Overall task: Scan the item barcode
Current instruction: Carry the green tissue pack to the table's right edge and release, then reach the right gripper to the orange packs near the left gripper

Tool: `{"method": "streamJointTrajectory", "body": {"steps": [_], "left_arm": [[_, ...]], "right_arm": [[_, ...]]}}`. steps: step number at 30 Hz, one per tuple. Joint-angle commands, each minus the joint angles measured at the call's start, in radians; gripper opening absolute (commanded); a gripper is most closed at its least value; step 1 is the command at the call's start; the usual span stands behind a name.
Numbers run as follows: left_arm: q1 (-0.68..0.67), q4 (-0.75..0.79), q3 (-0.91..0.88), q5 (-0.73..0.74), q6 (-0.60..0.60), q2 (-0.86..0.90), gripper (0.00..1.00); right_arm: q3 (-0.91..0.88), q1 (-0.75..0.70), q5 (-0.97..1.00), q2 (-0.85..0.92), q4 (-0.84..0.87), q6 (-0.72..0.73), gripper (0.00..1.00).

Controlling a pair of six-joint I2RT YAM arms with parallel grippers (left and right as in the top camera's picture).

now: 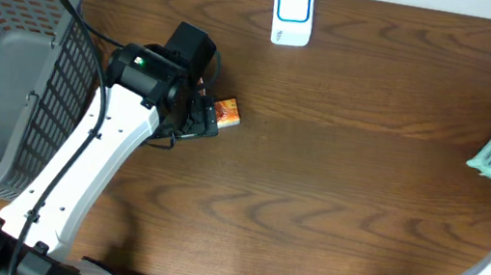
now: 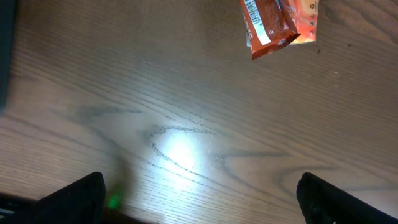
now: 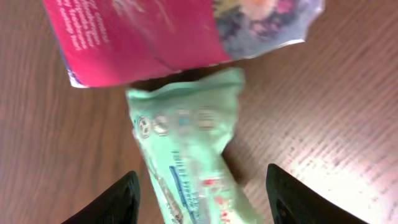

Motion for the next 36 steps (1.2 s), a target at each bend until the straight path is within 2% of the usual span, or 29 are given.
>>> {"method": "streamJointTrajectory", "body": {"steps": [1, 10, 11, 14, 16, 25, 27, 30, 31, 36], "left_arm": [[0.001, -0.004, 0.000, -0.006, 0.017, 0.006, 0.98], [0.001, -0.004, 0.000, -0.006, 0.016, 0.006, 0.98], [0.001, -0.004, 0.000, -0.006, 0.017, 0.006, 0.98], [0.001, -0.004, 0.000, -0.006, 0.017, 0.006, 0.98], [0.001, -0.004, 0.000, -0.006, 0.017, 0.006, 0.98], [0.001, -0.004, 0.000, -0.006, 0.017, 0.006, 0.98], [0.001, -0.004, 0.000, -0.006, 0.017, 0.006, 0.98], [0.001, -0.004, 0.000, -0.006, 0.017, 0.006, 0.98], [0.001, -0.004, 0.000, -0.006, 0.017, 0.006, 0.98], [0.001, -0.004, 0.000, -0.006, 0.017, 0.006, 0.98]], "right_arm": [[0.010, -0.003, -0.074, -0.084, -0.009, -0.026, 0.61], [0.010, 0.055, -0.507, -0.269, -0.026, -0.067, 0.63], [0.010, 0.077, -0.555, -0.282, -0.043, -0.084, 0.66], [0.009, 0.173, -0.590, -0.299, -0.102, -0.097, 0.87], [0.004, 0.245, -0.590, -0.294, -0.122, -0.116, 0.93], [-0.003, 0.636, -0.552, -0.195, -0.050, -0.124, 0.93], [-0.003, 0.727, -0.552, -0.149, -0.002, -0.065, 0.92], [-0.003, 0.818, -0.552, -0.088, 0.057, 0.042, 0.74], [-0.003, 0.848, -0.552, -0.063, 0.076, 0.095, 0.70], [-0.003, 0.962, -0.554, 0.034, 0.137, 0.306, 0.69]]}}
